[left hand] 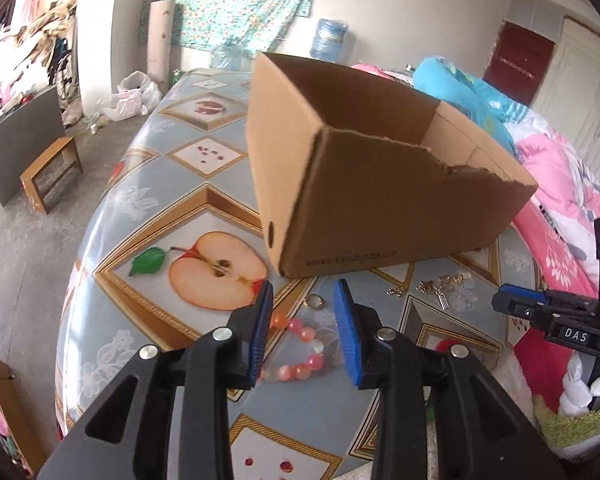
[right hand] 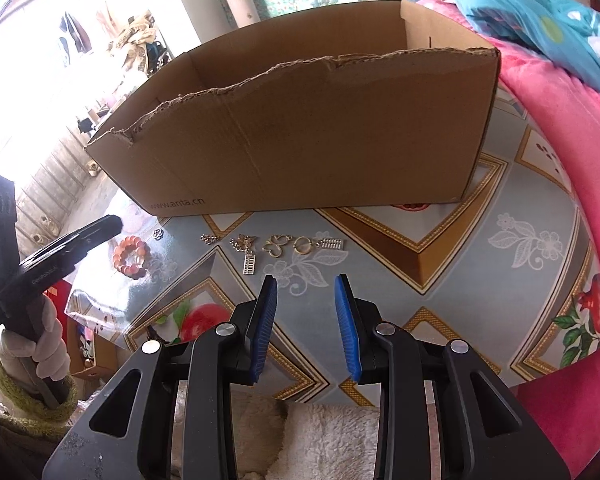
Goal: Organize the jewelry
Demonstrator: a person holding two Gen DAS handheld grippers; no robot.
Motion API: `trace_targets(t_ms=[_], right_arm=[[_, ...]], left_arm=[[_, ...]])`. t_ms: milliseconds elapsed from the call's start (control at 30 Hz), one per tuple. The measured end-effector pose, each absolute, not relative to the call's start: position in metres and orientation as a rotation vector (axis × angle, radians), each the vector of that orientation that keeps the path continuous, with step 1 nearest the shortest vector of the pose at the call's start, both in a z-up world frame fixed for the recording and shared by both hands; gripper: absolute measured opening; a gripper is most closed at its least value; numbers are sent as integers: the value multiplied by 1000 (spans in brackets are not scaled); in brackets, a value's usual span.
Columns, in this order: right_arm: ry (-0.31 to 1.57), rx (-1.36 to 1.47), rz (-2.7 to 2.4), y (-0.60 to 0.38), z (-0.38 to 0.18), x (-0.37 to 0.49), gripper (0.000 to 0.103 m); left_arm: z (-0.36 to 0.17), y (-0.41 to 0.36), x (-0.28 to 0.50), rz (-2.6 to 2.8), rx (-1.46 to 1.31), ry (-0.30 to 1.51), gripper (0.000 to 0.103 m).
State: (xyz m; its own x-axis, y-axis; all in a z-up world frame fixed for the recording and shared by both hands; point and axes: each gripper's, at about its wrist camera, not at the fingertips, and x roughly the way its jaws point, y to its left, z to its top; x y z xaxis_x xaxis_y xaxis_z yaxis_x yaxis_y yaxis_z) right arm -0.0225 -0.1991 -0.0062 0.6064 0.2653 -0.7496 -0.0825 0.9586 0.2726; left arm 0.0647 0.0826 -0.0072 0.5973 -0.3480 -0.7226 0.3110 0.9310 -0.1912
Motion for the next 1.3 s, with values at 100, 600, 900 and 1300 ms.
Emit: trace_targets(t_ms=[100,600,900,1300], right_arm=[[891,199,218,-193,-4,-23,30],[909,199,284,-181,-14,-16,30],[907,220,281,-190,-17,-14,30],[899,228,271,-201,-19,-19,30]], left_arm=[[-12,66,71,-385,32,855,30],[-35,47,85,-343,210,908,22],[-34,34,80,-360,223,902,12],[-28,6,60,-450,146,888,12]])
